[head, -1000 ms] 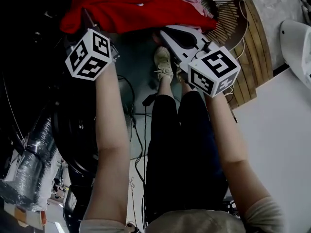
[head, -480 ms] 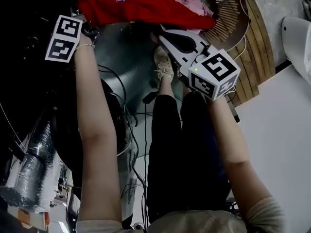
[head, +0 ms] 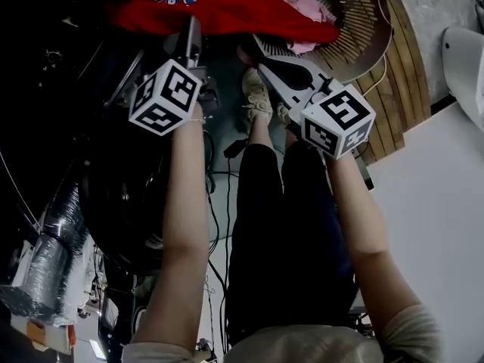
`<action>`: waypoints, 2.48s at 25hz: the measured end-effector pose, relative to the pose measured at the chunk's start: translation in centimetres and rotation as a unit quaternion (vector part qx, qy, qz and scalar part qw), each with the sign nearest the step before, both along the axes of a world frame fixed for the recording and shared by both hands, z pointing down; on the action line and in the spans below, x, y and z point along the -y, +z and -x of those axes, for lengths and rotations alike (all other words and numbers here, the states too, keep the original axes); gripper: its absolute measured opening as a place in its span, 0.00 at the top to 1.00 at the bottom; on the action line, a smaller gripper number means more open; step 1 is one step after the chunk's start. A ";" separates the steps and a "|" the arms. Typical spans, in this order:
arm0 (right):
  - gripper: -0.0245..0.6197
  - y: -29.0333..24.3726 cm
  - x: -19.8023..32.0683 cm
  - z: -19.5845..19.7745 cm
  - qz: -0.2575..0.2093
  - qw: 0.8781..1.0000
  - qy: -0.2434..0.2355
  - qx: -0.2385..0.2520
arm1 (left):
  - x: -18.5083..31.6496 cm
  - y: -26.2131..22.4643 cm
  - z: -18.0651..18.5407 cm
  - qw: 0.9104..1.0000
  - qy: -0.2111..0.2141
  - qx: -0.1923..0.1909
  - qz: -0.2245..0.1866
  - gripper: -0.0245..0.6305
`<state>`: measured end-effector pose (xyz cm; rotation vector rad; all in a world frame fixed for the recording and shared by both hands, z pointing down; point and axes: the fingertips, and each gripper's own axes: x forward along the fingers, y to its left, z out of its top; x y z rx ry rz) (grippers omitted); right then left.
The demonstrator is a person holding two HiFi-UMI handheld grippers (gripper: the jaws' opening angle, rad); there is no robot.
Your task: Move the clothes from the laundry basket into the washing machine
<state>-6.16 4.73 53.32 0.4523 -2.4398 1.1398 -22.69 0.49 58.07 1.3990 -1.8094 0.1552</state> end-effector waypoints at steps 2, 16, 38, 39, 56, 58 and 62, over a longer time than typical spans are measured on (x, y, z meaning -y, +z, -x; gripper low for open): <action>0.94 0.4 0.2 -0.7 0.000 1.000 0.002 -0.007 | -0.3 3.0 -4.5 0.998 0.022 -0.063 0.017 0.40; 0.94 2.2 2.4 -3.0 -0.015 0.998 0.038 -0.042 | 3.7 4.5 -5.6 0.997 0.075 0.027 0.014 0.87; 0.94 1.6 3.2 1.1 -0.017 0.999 0.003 -0.032 | 5.3 -0.4 18.7 0.975 -0.166 0.146 0.029 0.50; 0.94 1.7 3.1 1.1 -0.016 0.999 0.002 -0.034 | 4.4 -0.2 18.6 0.972 -0.182 0.146 0.036 0.48; 0.94 3.6 1.8 -3.3 -0.021 0.996 0.018 -0.081 | 2.2 8.7 -10.9 0.986 0.051 -0.145 0.061 0.49; 0.94 3.8 2.1 -4.1 -0.024 0.996 0.028 -0.083 | 3.3 8.3 -10.5 0.991 0.062 -0.107 0.049 0.70; 0.94 3.7 1.9 -4.6 -0.024 0.996 0.043 -0.080 | 4.7 5.4 -6.5 0.998 0.063 0.021 0.019 0.92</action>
